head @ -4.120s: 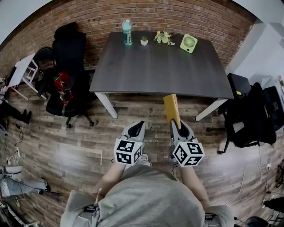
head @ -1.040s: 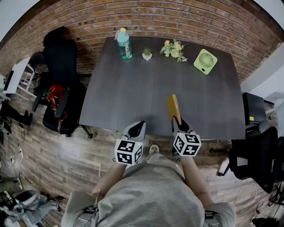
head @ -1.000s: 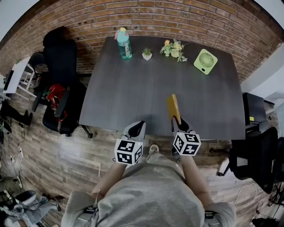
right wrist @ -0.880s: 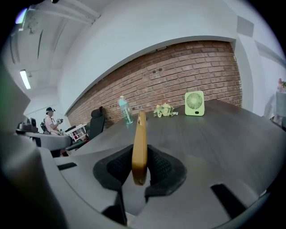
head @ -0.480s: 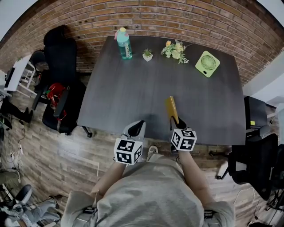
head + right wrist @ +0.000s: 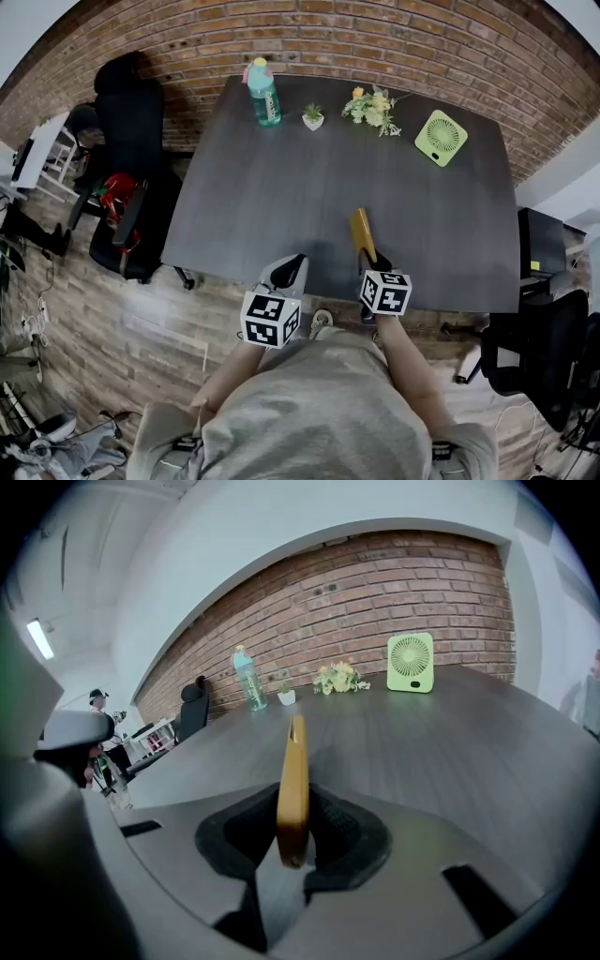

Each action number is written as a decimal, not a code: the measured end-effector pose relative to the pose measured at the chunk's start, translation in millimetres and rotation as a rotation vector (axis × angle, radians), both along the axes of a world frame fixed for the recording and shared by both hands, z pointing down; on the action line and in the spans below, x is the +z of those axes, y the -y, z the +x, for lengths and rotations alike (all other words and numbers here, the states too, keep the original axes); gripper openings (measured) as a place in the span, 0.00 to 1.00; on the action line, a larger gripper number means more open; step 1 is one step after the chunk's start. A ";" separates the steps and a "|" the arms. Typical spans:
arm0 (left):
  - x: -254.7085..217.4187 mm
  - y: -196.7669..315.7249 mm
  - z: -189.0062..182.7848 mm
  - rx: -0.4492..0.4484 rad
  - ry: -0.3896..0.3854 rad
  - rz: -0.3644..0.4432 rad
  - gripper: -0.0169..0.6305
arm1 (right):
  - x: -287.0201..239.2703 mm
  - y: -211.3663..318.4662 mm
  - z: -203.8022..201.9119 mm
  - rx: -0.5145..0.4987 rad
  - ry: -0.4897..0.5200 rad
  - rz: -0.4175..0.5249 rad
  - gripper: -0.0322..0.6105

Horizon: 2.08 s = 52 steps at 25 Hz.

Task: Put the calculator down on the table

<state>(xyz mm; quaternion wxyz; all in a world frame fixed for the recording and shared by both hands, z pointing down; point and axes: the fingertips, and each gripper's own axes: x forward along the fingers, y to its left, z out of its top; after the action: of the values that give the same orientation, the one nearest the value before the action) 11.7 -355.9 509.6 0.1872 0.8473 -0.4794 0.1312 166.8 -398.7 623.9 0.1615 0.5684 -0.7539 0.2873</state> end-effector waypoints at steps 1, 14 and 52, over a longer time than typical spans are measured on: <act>0.1 0.4 0.8 0.000 0.001 0.001 0.06 | 2.3 0.0 0.4 -0.001 -0.001 -0.005 0.18; 5.7 0.4 5.4 -0.007 0.009 -0.002 0.06 | 15.7 3.3 1.9 -0.026 0.008 -0.020 0.18; 10.4 5.6 22.4 0.019 0.021 -0.005 0.06 | 35.9 24.0 46.2 0.038 0.011 -0.047 0.37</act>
<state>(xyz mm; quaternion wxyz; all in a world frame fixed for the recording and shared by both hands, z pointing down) 34.1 -361.5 520.0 0.1832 0.8501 -0.4727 0.1430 213.0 -422.7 659.8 0.1652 0.5771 -0.7367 0.3113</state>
